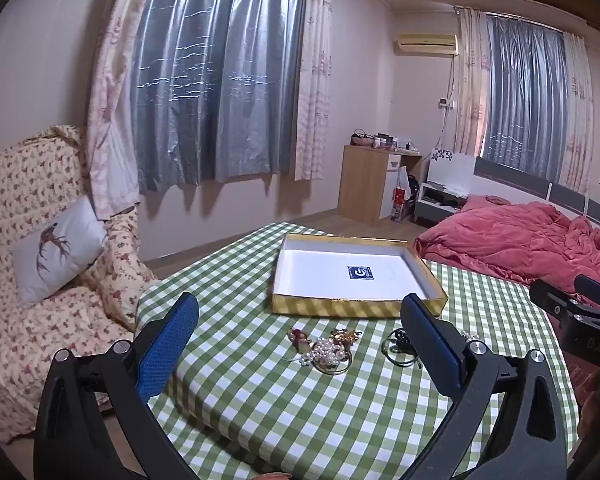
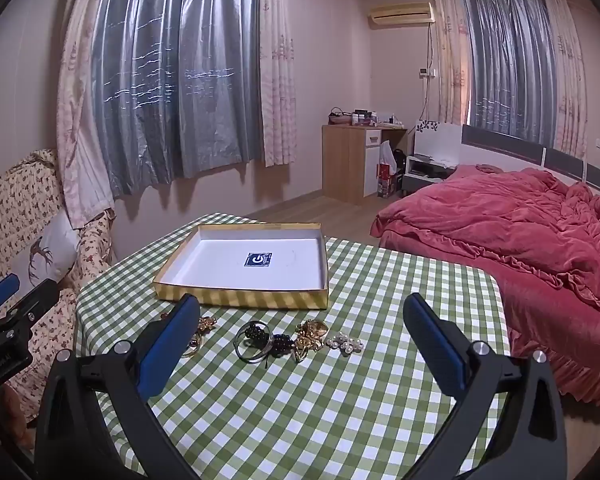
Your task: Organize jewelry
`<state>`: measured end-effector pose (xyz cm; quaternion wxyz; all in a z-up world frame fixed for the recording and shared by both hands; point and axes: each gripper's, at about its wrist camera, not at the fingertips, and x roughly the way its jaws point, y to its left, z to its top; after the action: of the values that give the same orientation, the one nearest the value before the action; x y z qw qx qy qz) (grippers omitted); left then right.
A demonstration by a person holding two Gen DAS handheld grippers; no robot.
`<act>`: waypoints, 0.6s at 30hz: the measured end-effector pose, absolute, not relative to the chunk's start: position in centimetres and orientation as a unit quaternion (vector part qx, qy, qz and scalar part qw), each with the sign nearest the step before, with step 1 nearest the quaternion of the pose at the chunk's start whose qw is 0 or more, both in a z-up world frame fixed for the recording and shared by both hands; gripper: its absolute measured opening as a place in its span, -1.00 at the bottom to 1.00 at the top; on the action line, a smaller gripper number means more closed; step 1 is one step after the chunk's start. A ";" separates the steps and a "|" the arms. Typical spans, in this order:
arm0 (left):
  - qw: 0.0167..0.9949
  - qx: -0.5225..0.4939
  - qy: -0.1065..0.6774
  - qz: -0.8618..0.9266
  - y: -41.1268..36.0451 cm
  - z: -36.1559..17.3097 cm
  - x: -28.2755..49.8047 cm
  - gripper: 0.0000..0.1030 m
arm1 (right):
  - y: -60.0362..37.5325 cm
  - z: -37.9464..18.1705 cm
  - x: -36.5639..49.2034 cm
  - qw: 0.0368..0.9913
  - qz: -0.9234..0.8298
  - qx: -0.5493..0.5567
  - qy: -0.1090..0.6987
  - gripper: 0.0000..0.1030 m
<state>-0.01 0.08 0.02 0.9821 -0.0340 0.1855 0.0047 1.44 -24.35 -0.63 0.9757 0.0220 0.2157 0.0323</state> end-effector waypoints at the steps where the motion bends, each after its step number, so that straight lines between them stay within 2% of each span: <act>1: 0.982 -0.032 0.188 0.004 0.1 0.0 0.0 0.91 | -24.4 -0.6 1.4 0.976 0.032 0.022 0.216 -1.00; 18: 0.981 -0.029 0.191 0.001 0.1 -0.1 -0.1 0.91 | -24.0 -0.7 1.5 0.975 0.031 0.019 0.219 -1.00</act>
<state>-0.08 0.10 -0.08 0.9811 -0.0291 0.1914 0.0006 1.46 -23.96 -0.74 0.9751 0.0194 0.2189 0.0311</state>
